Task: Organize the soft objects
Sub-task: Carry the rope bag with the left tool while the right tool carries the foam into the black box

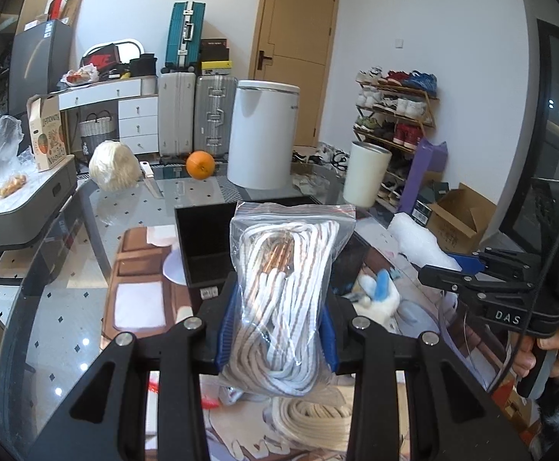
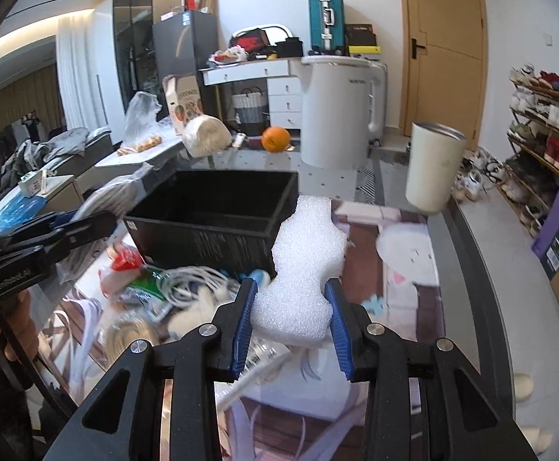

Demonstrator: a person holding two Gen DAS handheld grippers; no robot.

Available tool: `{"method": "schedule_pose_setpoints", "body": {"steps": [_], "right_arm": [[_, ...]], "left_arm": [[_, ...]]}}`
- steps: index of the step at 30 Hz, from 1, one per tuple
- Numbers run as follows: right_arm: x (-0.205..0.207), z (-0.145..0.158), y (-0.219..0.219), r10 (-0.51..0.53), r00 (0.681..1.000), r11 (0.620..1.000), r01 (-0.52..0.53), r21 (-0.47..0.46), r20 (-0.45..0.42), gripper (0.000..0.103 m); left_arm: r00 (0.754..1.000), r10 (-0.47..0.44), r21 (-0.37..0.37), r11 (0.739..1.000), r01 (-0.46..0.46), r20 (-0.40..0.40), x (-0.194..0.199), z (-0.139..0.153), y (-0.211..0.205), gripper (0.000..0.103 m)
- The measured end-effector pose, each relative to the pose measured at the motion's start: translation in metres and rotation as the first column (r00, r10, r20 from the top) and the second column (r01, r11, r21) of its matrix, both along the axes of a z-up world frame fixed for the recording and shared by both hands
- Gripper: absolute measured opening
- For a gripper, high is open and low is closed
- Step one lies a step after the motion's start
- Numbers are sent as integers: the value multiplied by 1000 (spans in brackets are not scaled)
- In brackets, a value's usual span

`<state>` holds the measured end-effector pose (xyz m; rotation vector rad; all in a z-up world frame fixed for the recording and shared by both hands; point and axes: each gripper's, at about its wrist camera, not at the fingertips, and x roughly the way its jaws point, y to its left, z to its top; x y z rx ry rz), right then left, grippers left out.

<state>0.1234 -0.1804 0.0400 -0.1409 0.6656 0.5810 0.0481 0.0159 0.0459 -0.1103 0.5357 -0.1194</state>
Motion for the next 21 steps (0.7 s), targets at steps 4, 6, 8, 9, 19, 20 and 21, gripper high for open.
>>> {"method": "schedule_pose_setpoints", "body": {"steps": [4, 6, 8, 9, 19, 20, 21], "right_arm": [[4, 13, 14, 58, 998, 998, -58, -1, 36, 37], [9, 18, 22, 88, 995, 996, -88, 0, 39, 37], [12, 24, 30, 113, 993, 994, -113, -11, 44, 37], [14, 26, 35, 132, 990, 991, -131, -16, 43, 37], [48, 24, 78, 218, 976, 973, -217, -80, 7, 37], [53, 22, 82, 230, 973, 970, -229, -79, -5, 37], [56, 20, 83, 236, 972, 968, -236, -82, -13, 37]], "left_arm": [[1000, 20, 6, 1000, -20, 8, 5, 5, 4, 35], [1000, 28, 11, 1000, -28, 10, 9, 7, 5, 35], [999, 36, 10, 999, -36, 8, 13, 10, 8, 35], [999, 38, 9, 999, -38, 7, 15, 11, 9, 35], [997, 77, 31, 997, -76, -26, 41, 9, 13, 35], [997, 77, 31, 997, -76, -31, 44, 8, 13, 35], [996, 78, 32, 997, -77, -36, 47, 7, 14, 35]]}}
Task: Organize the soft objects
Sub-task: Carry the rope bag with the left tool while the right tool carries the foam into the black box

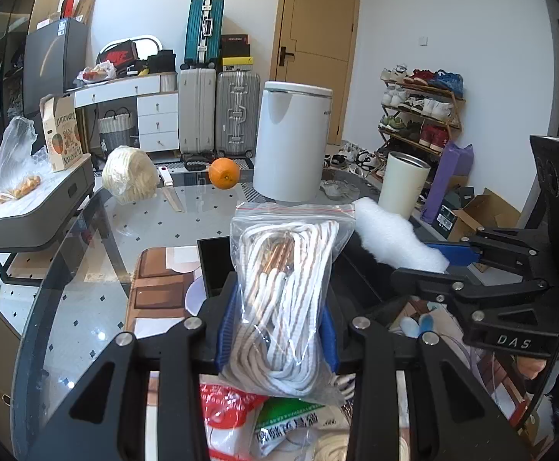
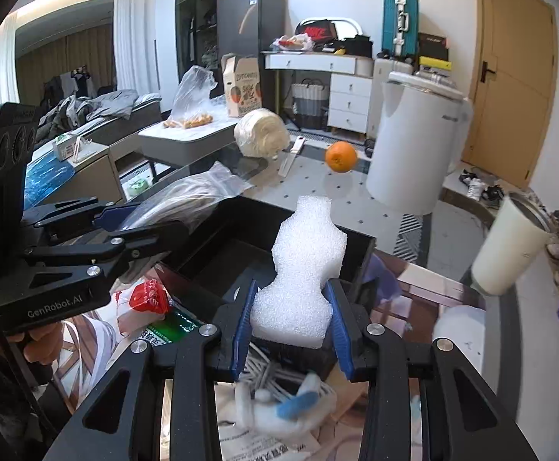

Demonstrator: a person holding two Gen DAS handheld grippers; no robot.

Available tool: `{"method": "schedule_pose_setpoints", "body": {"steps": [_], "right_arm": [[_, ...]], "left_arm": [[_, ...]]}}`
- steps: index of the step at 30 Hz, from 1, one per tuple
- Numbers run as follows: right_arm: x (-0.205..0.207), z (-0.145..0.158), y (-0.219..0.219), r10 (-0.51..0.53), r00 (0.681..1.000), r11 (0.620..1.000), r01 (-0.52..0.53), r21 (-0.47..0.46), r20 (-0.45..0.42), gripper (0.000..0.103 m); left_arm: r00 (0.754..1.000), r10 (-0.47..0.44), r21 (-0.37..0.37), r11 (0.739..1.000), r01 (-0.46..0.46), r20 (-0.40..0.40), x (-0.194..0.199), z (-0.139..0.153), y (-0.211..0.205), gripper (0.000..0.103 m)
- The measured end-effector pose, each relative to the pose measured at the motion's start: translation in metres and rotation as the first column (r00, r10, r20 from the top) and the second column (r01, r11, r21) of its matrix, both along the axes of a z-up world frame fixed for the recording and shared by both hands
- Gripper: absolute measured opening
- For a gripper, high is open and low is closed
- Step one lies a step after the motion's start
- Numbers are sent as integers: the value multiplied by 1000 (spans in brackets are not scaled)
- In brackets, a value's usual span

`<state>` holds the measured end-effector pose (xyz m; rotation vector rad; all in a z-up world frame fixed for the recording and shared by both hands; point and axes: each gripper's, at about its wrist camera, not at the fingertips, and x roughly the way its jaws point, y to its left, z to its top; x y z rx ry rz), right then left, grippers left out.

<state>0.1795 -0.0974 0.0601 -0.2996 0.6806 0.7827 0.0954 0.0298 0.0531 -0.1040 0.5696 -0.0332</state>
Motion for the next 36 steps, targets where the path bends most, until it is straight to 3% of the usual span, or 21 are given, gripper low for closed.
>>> {"method": "schedule_pose_setpoints", "body": {"steps": [22, 36], "right_arm": [[42, -27, 46, 66, 997, 977, -75, -199, -50, 37], [53, -33, 51, 59, 989, 970, -90, -225, -137, 37]], "left_arm": [[997, -10, 38, 999, 13, -71, 46, -15, -6, 35], [993, -33, 38, 999, 38, -115, 54, -28, -9, 35]]}}
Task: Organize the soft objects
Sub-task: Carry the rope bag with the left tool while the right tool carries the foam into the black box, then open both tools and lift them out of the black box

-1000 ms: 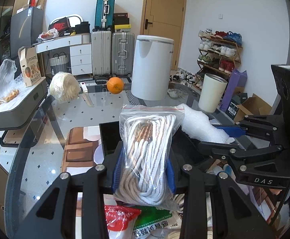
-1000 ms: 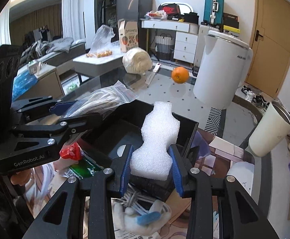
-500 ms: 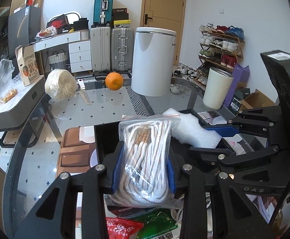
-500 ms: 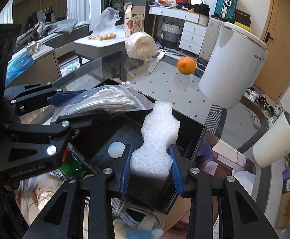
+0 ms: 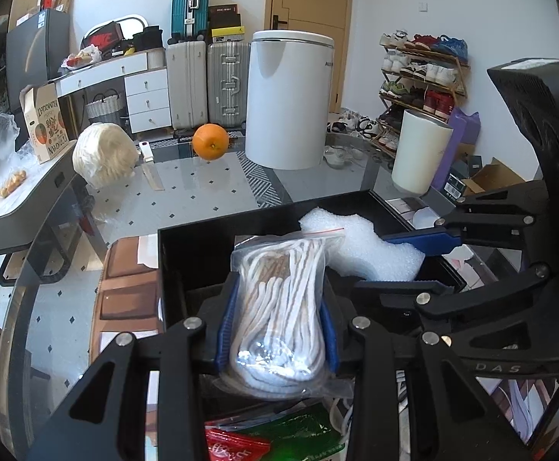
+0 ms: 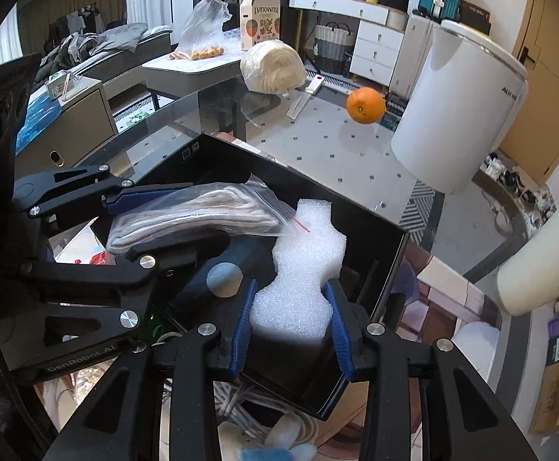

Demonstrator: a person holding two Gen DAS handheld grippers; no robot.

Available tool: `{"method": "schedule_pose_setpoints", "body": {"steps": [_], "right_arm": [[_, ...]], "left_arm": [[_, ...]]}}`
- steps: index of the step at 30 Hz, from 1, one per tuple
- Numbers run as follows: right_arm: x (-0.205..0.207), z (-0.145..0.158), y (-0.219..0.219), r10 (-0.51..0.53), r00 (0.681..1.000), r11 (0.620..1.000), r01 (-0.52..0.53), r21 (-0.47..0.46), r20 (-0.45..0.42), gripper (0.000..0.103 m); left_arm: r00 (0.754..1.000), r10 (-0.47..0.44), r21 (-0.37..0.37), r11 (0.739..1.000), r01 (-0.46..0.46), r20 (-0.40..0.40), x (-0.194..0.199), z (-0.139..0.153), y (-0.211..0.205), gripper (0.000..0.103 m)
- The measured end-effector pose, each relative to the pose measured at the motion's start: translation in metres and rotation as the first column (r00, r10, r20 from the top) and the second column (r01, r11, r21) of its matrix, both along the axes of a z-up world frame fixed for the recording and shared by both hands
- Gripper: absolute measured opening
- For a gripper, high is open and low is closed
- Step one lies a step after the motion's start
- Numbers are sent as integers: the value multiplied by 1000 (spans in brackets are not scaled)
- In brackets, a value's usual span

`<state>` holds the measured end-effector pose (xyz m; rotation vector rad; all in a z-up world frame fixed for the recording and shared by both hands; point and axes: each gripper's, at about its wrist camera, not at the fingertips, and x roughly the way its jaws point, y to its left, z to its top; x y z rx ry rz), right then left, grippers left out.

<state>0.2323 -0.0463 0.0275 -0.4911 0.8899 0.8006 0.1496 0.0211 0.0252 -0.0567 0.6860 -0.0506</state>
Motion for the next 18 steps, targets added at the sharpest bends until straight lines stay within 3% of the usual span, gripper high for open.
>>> {"method": "schedule_pose_setpoints", "body": {"steps": [5, 11, 14, 17, 18], "right_arm": [[-3, -1, -1, -6, 1000, 1000, 6, 0, -11, 37], [-13, 5, -5, 8, 998, 1000, -8, 5, 68, 54], [-24, 15, -13, 6, 993, 1000, -8, 17, 116, 63], [-35, 26, -29, -33, 986, 998, 23, 58, 166, 79], [-38, 29, -34, -51, 983, 997, 39, 73, 177, 82]], "left_arm": [[1000, -2, 27, 1000, 3, -6, 1, -2, -2, 36], [1000, -10, 15, 1000, 10, -27, 1, -2, -1, 39], [1000, -16, -5, 1000, 16, -24, -6, 2, 1, 51], [1000, -17, -22, 1000, 18, 2, -18, 8, 3, 69], [1000, -19, -29, 999, 19, 17, -24, 11, 4, 79]]}}
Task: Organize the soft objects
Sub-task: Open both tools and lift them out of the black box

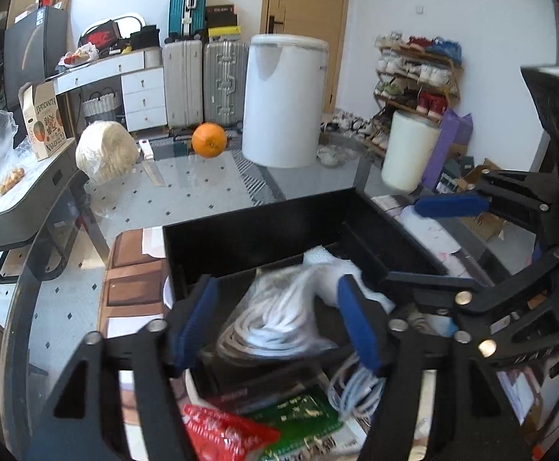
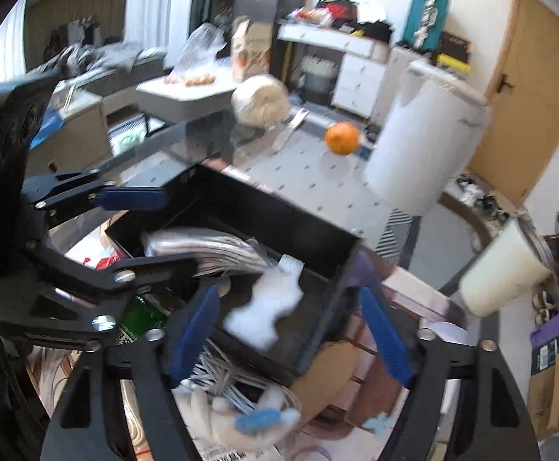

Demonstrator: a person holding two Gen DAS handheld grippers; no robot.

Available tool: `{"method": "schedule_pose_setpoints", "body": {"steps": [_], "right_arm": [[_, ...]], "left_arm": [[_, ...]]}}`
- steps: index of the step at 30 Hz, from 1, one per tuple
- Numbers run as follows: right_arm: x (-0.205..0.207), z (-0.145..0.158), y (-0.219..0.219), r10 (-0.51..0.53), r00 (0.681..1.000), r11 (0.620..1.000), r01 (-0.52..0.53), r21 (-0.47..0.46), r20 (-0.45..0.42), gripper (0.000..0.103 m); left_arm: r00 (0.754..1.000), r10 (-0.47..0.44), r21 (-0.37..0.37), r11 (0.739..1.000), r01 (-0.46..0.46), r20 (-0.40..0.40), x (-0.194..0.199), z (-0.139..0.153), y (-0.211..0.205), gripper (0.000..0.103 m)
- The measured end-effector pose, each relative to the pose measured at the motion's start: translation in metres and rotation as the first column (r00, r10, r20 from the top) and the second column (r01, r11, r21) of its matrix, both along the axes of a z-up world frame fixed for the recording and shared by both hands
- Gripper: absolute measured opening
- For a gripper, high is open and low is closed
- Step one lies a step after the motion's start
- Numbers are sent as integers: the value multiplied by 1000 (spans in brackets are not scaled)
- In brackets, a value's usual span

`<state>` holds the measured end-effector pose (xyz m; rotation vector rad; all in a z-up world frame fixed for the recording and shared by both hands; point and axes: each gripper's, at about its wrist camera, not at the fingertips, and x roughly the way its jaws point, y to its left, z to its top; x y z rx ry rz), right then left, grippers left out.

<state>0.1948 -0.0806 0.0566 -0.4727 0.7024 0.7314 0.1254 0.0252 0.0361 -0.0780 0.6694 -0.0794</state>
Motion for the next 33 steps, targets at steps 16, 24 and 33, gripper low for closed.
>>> {"method": "schedule_pose_setpoints", "body": {"steps": [16, 24, 33], "right_arm": [[-42, -8, -82, -175, 971, 944, 213, 251, -164, 102], [-56, -13, -89, -169, 969, 937, 214, 275, -179, 102], [-59, -25, -80, -138, 972, 956, 181, 230, -191, 102]], "left_arm": [[988, 93, -12, 996, -92, 126, -72, 9, 11, 103], [986, 115, 11, 993, -118, 119, -88, -5, 11, 103], [992, 99, 74, 992, -105, 73, -89, -23, 6, 103]]}}
